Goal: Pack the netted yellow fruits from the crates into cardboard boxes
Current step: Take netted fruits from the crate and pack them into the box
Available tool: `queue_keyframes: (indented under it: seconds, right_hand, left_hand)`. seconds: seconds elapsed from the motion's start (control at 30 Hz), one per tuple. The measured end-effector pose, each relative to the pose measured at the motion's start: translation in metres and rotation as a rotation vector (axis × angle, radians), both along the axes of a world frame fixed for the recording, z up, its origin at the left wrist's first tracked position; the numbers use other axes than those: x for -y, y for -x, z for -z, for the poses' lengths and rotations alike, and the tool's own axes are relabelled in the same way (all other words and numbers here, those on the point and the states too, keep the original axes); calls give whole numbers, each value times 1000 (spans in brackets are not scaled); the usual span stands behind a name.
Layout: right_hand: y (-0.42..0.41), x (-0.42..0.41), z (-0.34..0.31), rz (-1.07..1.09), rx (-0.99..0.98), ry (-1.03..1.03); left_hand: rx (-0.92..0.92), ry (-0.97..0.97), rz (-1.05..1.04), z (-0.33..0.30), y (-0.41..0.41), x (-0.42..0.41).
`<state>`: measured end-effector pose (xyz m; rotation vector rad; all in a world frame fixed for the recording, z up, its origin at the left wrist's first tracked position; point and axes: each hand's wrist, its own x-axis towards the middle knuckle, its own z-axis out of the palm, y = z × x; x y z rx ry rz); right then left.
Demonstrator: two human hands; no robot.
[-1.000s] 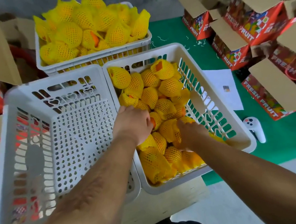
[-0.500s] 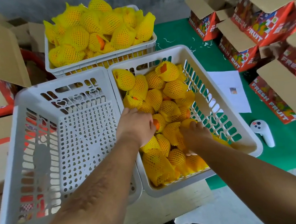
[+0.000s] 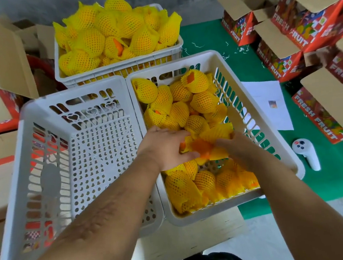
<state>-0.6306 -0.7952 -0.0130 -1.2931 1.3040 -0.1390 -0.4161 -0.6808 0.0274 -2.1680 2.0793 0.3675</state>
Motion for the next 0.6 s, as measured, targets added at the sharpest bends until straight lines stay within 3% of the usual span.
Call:
queue_keyframes:
  seconds: [0.07, 0.17, 0.3, 0.5, 0.6]
  right_hand:
    - [-7, -8, 4, -101, 47, -88]
    - [-26, -32, 13, -453, -133, -77]
    - [-36, -37, 14, -414, 17, -116]
    - [-16, -27, -7, -357, 334, -368]
    - [0, -8, -9, -146, 567, -588]
  left_hand:
    - [82, -113, 40, -2, 3, 3]
    - [147, -276, 12, -2, 16, 11]
    - [47, -403, -137, 8, 42, 15]
    - [-285, -203, -188, 21, 46, 10]
    - [-754, -138, -360, 12, 45, 10]
